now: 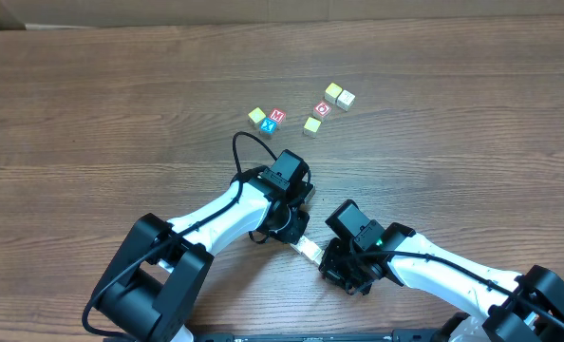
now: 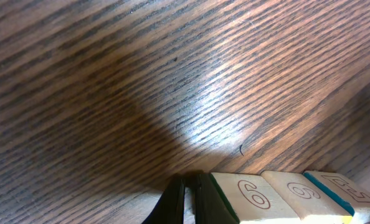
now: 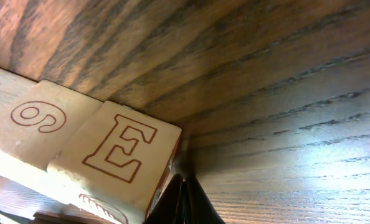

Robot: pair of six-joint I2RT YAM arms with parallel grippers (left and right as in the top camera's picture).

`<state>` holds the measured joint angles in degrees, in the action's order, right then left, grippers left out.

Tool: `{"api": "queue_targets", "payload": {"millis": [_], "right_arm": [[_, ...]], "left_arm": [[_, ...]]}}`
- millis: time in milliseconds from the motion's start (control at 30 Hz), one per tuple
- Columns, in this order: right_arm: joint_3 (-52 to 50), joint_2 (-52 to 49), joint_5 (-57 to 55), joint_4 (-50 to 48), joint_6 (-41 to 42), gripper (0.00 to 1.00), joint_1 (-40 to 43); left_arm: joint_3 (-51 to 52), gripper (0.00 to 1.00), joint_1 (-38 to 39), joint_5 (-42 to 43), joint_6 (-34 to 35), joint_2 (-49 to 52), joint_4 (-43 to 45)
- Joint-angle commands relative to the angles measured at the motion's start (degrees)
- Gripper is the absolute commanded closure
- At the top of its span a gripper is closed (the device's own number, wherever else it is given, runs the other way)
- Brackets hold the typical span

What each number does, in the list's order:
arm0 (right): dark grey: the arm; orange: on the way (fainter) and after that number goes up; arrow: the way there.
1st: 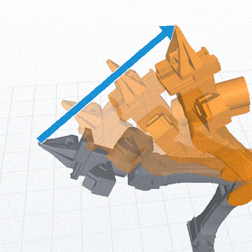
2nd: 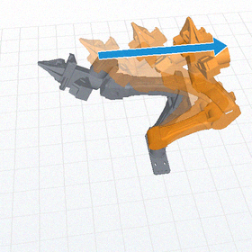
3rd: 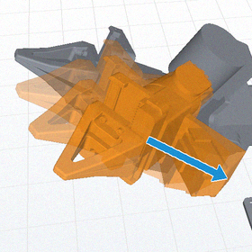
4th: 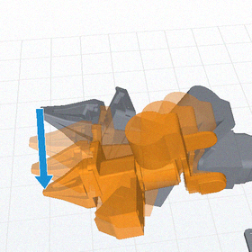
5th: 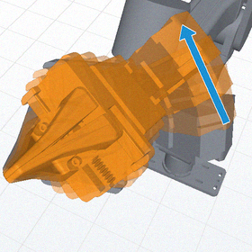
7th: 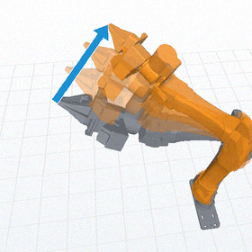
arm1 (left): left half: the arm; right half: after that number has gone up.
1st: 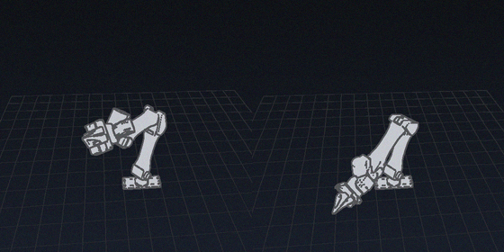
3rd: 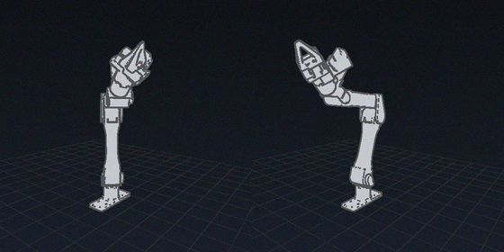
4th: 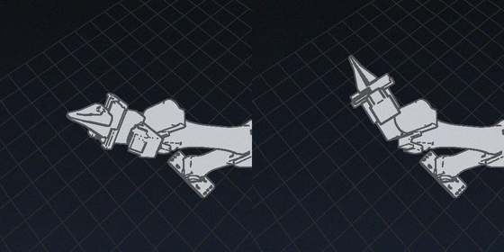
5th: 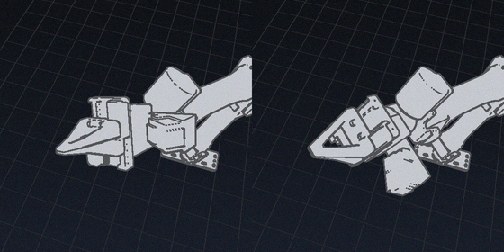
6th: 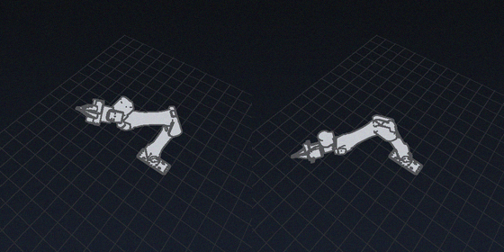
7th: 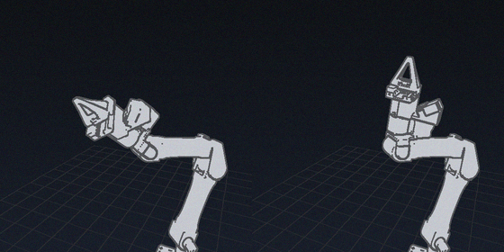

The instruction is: Flip 3 blocks

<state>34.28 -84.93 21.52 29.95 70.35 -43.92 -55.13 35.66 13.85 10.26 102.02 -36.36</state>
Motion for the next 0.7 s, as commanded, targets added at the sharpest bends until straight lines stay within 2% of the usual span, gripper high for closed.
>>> {"api": "queue_targets", "payload": {"millis": [0, 667], "right_arm": [[0.2, -1.0, -0.4, -1.2, 0.2, 0.96, -0.3], [0.2, -1.0, 0.5, -1.4, 0.9, 0.96, -2.8]], "left_arm": [[2.1, 0.96, 0.3, -5.5, -1.4, 3.6, 1.2], [2.0, 0.96, 0.3, -5.5, -3.2, 3.6, 3.9]]}}
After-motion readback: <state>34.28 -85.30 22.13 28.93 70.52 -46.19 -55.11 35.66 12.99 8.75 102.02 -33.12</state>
